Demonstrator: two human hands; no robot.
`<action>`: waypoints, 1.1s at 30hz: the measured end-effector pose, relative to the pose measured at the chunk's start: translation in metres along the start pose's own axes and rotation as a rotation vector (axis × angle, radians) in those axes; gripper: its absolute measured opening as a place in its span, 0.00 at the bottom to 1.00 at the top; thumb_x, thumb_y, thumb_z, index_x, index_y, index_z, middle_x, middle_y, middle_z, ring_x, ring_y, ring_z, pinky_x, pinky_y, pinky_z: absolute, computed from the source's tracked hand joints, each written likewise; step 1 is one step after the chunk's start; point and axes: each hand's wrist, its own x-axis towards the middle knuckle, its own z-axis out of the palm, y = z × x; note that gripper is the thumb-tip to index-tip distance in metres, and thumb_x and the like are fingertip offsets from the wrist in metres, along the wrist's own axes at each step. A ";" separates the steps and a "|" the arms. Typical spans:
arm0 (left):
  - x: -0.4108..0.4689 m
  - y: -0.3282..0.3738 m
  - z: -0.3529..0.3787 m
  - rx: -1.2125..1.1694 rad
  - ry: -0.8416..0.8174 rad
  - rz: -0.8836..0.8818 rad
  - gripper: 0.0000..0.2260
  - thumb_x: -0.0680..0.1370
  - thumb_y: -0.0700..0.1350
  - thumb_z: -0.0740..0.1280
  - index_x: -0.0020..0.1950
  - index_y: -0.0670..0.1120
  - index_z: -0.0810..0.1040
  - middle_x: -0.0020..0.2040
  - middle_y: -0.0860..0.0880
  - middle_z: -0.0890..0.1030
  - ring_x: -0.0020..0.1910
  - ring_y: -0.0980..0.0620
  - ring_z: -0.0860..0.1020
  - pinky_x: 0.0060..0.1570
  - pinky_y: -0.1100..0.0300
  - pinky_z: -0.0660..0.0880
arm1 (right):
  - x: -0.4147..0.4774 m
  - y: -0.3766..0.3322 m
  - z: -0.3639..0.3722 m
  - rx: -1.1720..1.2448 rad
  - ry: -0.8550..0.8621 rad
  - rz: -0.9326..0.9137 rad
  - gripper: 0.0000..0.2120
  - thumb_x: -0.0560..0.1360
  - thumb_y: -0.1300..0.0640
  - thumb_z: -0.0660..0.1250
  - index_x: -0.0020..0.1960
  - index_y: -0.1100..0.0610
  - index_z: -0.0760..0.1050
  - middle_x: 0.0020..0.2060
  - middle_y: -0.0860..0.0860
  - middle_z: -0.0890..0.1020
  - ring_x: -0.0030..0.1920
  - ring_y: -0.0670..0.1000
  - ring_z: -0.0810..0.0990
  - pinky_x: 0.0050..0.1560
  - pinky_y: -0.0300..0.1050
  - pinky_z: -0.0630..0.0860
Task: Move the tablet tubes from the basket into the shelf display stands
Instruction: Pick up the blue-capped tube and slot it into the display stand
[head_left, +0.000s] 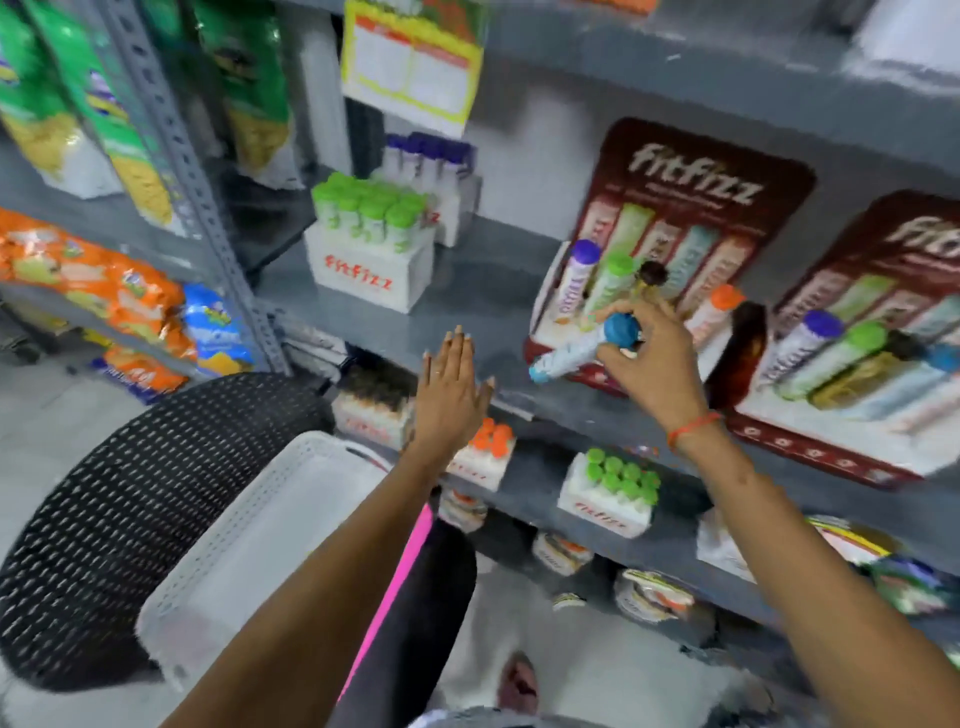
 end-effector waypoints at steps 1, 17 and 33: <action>0.006 0.005 0.006 0.016 -0.031 0.008 0.30 0.77 0.55 0.54 0.71 0.35 0.64 0.72 0.38 0.65 0.71 0.41 0.64 0.69 0.40 0.58 | 0.006 0.005 -0.013 -0.024 0.016 0.031 0.14 0.64 0.64 0.67 0.49 0.64 0.77 0.48 0.64 0.79 0.50 0.56 0.76 0.49 0.37 0.67; 0.031 0.025 0.026 0.154 -0.287 -0.088 0.34 0.80 0.60 0.47 0.76 0.38 0.42 0.78 0.41 0.44 0.76 0.46 0.43 0.72 0.44 0.38 | 0.081 0.052 -0.051 -0.355 -0.181 0.115 0.16 0.67 0.67 0.71 0.55 0.61 0.79 0.57 0.63 0.77 0.58 0.62 0.75 0.61 0.50 0.72; 0.030 0.026 0.026 0.275 -0.298 -0.094 0.34 0.79 0.62 0.42 0.77 0.42 0.42 0.78 0.43 0.43 0.76 0.46 0.42 0.72 0.45 0.39 | 0.096 0.063 -0.063 -0.363 -0.440 0.018 0.18 0.73 0.62 0.69 0.63 0.57 0.75 0.62 0.57 0.79 0.62 0.58 0.75 0.67 0.55 0.71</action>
